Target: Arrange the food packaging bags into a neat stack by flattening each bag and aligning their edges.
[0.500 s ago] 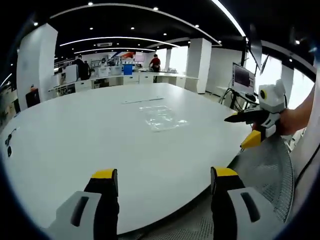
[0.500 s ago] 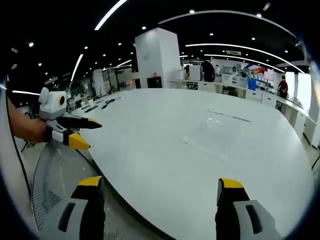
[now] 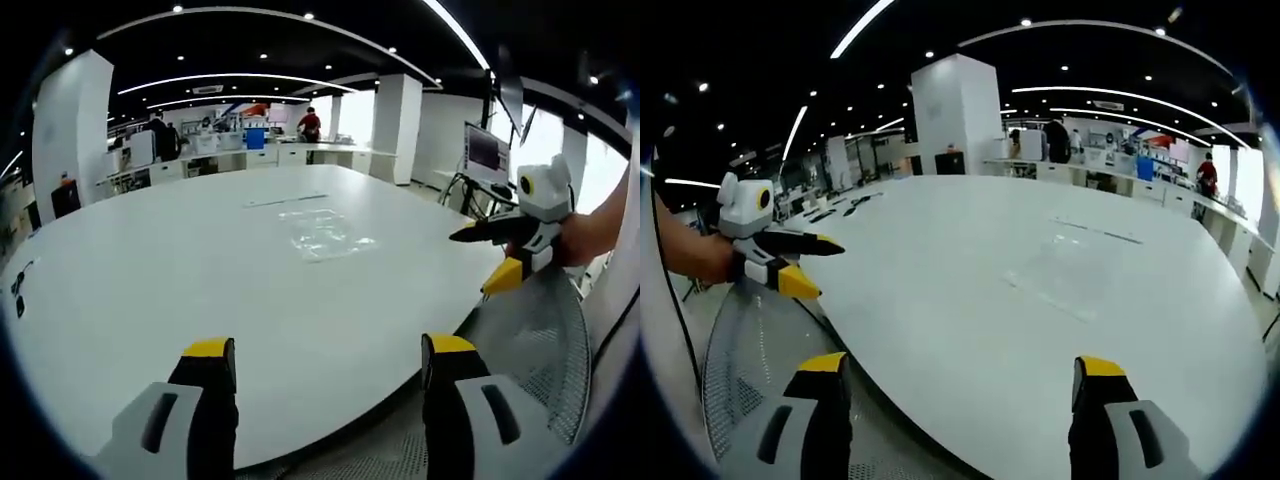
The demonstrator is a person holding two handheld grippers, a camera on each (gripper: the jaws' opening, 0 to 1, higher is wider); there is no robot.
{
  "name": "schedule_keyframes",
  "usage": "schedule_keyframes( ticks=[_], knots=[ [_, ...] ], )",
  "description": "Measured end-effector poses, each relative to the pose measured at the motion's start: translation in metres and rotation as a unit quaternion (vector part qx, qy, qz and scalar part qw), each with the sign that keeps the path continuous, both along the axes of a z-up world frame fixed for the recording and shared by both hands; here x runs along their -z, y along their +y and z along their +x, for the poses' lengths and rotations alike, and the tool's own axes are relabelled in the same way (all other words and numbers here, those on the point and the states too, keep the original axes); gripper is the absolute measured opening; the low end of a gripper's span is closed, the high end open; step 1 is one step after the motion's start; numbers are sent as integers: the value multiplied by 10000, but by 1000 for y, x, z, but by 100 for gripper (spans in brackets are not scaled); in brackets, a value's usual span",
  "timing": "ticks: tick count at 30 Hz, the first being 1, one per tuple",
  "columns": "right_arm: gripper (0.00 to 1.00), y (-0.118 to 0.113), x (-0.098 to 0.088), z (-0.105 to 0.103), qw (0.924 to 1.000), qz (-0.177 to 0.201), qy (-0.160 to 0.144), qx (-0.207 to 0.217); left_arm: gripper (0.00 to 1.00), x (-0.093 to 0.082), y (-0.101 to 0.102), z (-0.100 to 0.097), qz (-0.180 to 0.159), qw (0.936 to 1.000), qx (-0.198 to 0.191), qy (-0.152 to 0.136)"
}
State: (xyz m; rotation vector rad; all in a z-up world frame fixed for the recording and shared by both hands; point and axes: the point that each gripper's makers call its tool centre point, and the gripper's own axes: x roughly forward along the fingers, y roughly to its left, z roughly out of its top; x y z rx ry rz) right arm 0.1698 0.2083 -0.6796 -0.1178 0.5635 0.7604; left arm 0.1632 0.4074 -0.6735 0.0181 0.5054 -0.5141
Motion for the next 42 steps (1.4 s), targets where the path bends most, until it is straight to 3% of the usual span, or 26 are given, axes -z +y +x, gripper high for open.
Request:
schedule_keyframes(
  ticks=[42],
  knots=[
    [89,2,4,-4,9998,-133,78,-83,74,3,0,-1,80,10000,55,1]
  ],
)
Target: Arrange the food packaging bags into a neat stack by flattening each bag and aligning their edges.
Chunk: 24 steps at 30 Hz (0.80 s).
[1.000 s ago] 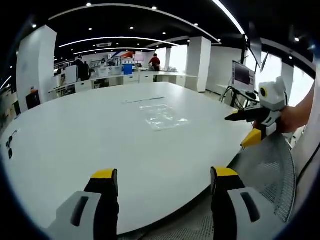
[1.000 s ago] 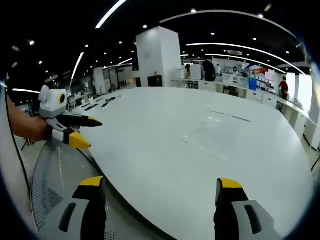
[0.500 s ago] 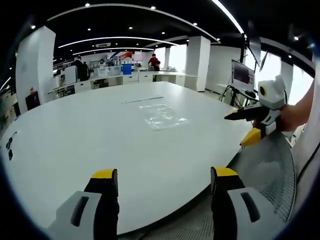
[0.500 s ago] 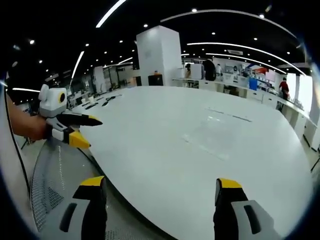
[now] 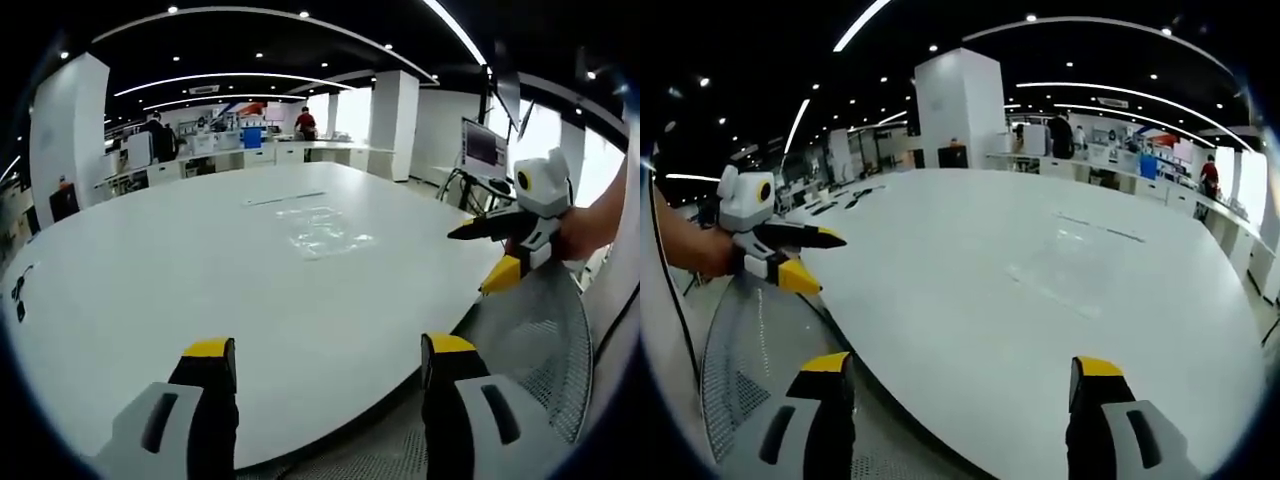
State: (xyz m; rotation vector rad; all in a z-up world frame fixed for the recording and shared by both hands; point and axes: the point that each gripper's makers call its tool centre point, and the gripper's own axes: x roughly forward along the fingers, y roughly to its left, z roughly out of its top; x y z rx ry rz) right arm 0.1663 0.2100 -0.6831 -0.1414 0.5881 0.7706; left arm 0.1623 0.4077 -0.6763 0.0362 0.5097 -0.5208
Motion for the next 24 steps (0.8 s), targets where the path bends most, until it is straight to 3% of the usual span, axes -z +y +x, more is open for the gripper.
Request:
schedule_keyframes(
  ticks=[24],
  knots=[
    [85,-3,0,2,10000,-55,-33,-10,74,-2,-2,-1,13,10000,15,-47]
  ],
)
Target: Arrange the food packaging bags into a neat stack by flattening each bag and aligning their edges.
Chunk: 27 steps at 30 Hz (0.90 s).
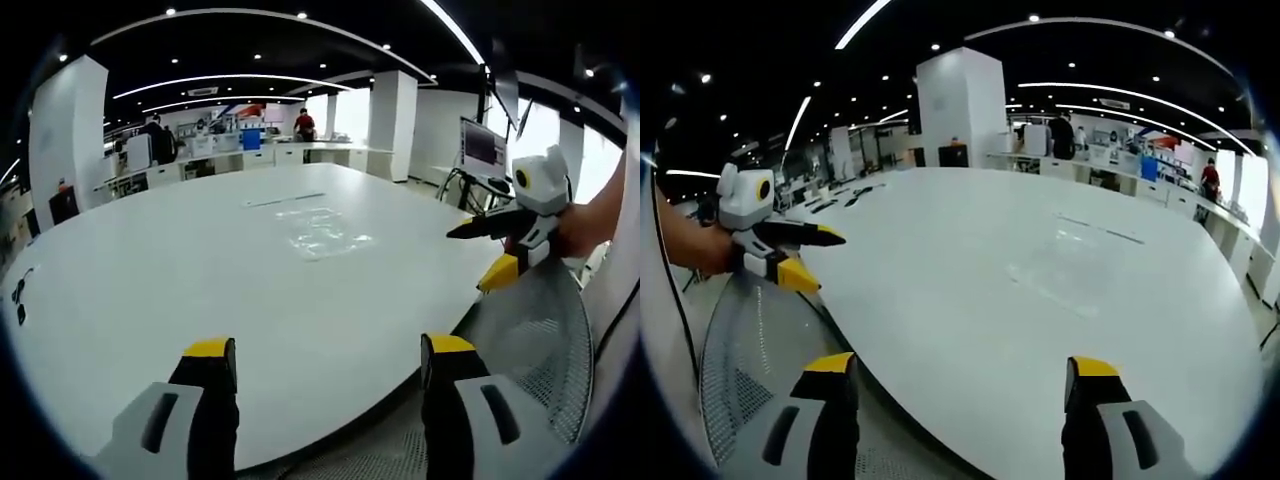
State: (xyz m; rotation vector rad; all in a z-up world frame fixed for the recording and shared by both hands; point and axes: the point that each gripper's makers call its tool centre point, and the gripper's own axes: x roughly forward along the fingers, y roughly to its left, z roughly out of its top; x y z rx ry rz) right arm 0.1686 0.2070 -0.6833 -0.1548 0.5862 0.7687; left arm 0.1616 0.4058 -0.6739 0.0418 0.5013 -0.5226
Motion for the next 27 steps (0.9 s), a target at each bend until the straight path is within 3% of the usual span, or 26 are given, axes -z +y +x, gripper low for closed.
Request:
schedule_keyframes(
  ticks=[27],
  knots=[
    [84,-8,-2,6,9999,-91,16,-52,73,1,1,1,16,10000,-1,-28]
  ],
)
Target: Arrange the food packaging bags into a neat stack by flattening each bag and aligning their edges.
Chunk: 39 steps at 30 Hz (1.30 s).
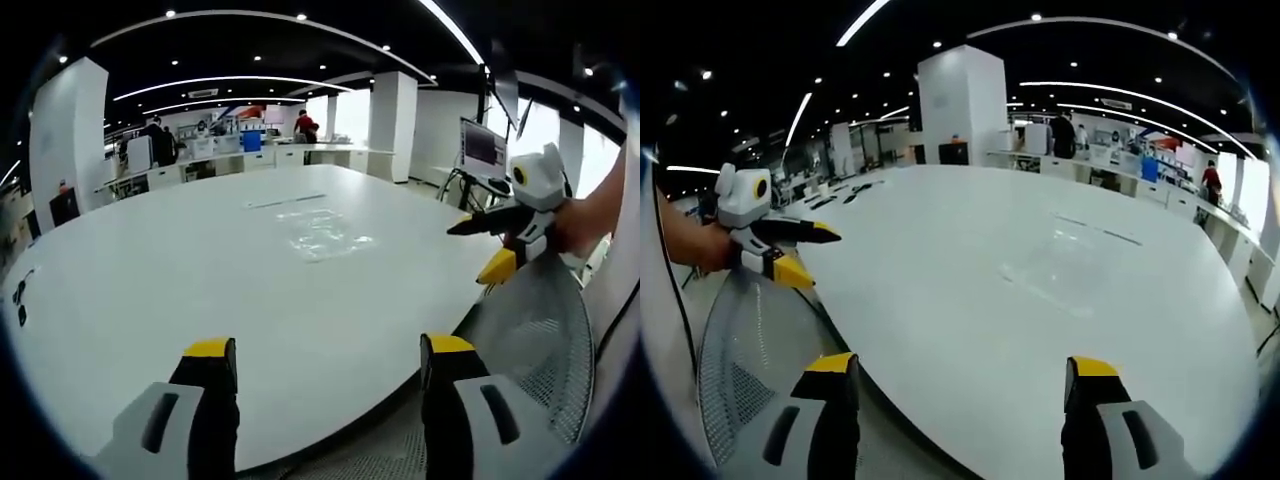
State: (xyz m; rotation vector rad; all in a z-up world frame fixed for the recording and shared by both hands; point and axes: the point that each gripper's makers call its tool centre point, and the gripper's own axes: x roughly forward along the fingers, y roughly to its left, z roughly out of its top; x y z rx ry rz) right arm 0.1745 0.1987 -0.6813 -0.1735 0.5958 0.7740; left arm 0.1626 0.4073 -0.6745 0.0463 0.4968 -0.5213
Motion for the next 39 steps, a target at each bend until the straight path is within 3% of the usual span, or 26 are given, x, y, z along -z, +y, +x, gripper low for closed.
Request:
schedule_keyframes(
  ticks=[39],
  knots=[
    [80,8,6,50,9975,-480,-157,-501,72,-1,4,3,30,9999,-92,-68]
  ],
)
